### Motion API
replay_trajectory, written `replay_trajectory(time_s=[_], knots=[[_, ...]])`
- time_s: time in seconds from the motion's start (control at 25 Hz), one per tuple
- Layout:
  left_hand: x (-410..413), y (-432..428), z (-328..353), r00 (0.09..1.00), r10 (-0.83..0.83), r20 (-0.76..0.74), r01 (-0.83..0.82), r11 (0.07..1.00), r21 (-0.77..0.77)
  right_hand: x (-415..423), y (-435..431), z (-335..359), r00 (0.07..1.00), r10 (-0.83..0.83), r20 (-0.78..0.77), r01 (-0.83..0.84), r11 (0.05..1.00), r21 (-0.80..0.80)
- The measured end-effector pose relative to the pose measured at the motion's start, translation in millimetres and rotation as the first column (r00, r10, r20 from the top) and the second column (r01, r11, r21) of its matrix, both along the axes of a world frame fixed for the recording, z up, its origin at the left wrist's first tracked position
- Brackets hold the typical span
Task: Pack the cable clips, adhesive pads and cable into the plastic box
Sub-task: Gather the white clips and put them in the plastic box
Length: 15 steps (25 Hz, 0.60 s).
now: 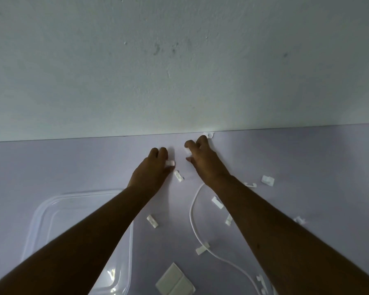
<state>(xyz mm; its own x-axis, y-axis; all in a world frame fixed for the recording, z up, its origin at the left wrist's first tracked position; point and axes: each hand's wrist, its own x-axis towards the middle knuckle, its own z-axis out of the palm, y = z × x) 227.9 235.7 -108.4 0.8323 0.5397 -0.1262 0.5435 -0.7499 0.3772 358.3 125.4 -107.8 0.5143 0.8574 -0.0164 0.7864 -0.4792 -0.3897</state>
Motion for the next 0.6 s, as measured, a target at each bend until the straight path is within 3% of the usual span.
replay_trajectory(time_s=[0.12, 0.2, 0.28, 0.32, 0.36, 0.4, 0.44, 0.48, 0.52, 0.6], knots=[[0.7, -2.6, 0.8, 0.995, -0.075, -0.072, 0.081, 0.993, 0.089, -1.6, -4.5, -1.7, 0.999, 0.034, 0.029, -0.033, 0.999, -0.035], [2.8, -2.7, 2.3, 0.992, -0.099, -0.073, 0.106, 0.989, 0.103, 0.6, -9.6, -1.0, 0.994, -0.026, -0.108, 0.031, 0.999, 0.044], [6.9, -3.7, 5.5, 0.997, 0.003, 0.078, 0.002, 0.998, -0.065, 5.6, -16.7, 2.7, 0.936, -0.186, -0.298, 0.257, 0.941, 0.219], [10.1, -3.6, 7.8, 0.975, 0.158, 0.160, -0.106, 0.951, -0.290, 9.1, -22.2, 4.7, 0.815, -0.245, -0.525, 0.444, 0.846, 0.295], [14.9, -5.0, 12.2, 0.920, 0.350, 0.176, -0.190, 0.791, -0.582, 12.5, -29.3, 9.4, 0.569, -0.214, -0.794, 0.653, 0.704, 0.278], [20.7, -7.8, 17.7, 0.853, 0.506, 0.129, -0.198, 0.541, -0.817, 14.7, -37.3, 16.0, 0.255, -0.060, -0.965, 0.810, 0.559, 0.179], [27.4, -11.1, 24.0, 0.802, 0.595, 0.062, -0.157, 0.310, -0.938, 17.2, -46.3, 22.0, -0.020, 0.125, -0.992, 0.889, 0.455, 0.039], [35.0, -13.9, 28.5, 0.768, 0.640, 0.019, -0.097, 0.146, -0.984, 20.8, -56.9, 24.4, -0.196, 0.257, -0.946, 0.915, 0.396, -0.082], [43.1, -16.9, 32.1, 0.742, 0.671, -0.015, -0.048, 0.030, -0.998, 24.0, -68.6, 26.5, -0.277, 0.319, -0.906, 0.918, 0.366, -0.152], [61.4, -25.0, 36.1, 0.711, 0.699, -0.078, -0.067, -0.043, -0.997, 30.2, -89.9, 31.0, -0.275, 0.303, -0.912, 0.918, 0.364, -0.156]])
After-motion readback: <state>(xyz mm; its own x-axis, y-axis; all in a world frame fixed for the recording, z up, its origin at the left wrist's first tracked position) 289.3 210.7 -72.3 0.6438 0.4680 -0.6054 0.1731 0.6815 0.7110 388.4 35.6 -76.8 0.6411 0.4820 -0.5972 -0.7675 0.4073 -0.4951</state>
